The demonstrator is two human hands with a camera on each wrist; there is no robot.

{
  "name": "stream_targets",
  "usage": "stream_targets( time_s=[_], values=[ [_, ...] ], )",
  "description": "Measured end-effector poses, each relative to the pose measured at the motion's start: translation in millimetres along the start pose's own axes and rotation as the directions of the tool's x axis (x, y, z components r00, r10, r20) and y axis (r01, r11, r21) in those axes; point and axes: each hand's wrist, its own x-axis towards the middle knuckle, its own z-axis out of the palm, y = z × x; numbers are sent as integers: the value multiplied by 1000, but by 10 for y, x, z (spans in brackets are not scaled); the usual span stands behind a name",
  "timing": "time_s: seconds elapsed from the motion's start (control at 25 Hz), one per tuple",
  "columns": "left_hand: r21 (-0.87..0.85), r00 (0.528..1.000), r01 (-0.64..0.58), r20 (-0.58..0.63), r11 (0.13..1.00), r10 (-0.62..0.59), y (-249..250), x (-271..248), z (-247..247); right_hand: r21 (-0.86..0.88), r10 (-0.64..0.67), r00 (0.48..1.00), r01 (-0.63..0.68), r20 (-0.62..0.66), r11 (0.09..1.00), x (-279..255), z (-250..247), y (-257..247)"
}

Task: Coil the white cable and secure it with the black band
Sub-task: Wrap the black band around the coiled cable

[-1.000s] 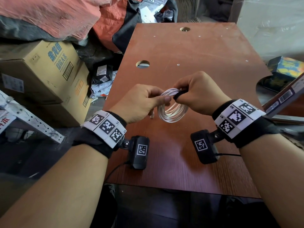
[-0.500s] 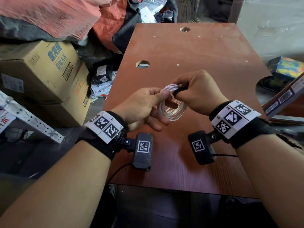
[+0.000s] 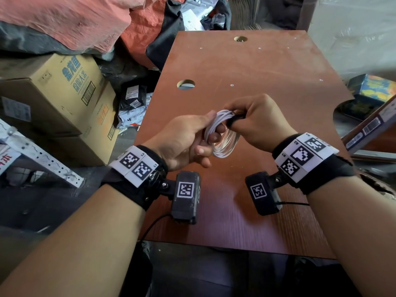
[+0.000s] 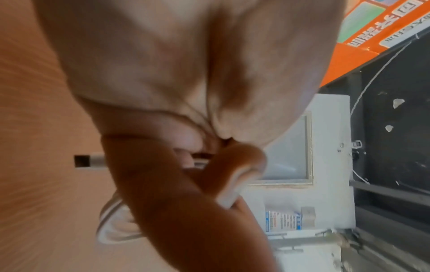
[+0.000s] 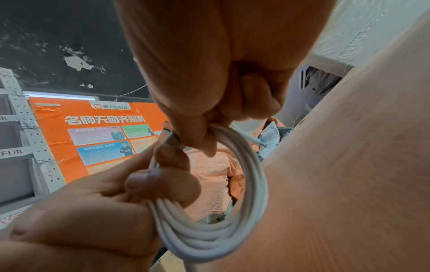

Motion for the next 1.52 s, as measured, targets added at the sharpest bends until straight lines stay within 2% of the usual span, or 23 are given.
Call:
stream_targets(
  time_s=[0.24,0.44,0.68,0.84,1.12,1.28,1.36,1.52],
  values=[
    [46,982,-85,-164,995,92,-59,60,37,26,86,995,-87,43,996,16,-19,-43],
    [39,946,-183,-264,982,187,-77,123,2,297,162,984,-175,69,939,6,-31,-162],
    [40,933,-195,-300,980,198,-78,156,-3,477,172,976,-215,134,852,41,-13,-144],
    [21,933,-219,-288,975,216,-80,155,-6,512,153,988,-144,26,847,50,-4,-157],
    [34,930,-223,-294,974,223,-97,178,-9,531,95,995,-60,-37,845,53,12,-179],
    [31,920,-222,-323,975,220,-95,206,13,636,141,984,-41,-107,771,55,-42,-192],
    [49,923,-209,-320,977,214,-105,223,37,685,168,979,-46,-112,727,61,-45,-182],
    [130,922,-209,-304,969,240,-136,251,101,662,167,984,-87,-58,745,29,56,-201]
  ],
)
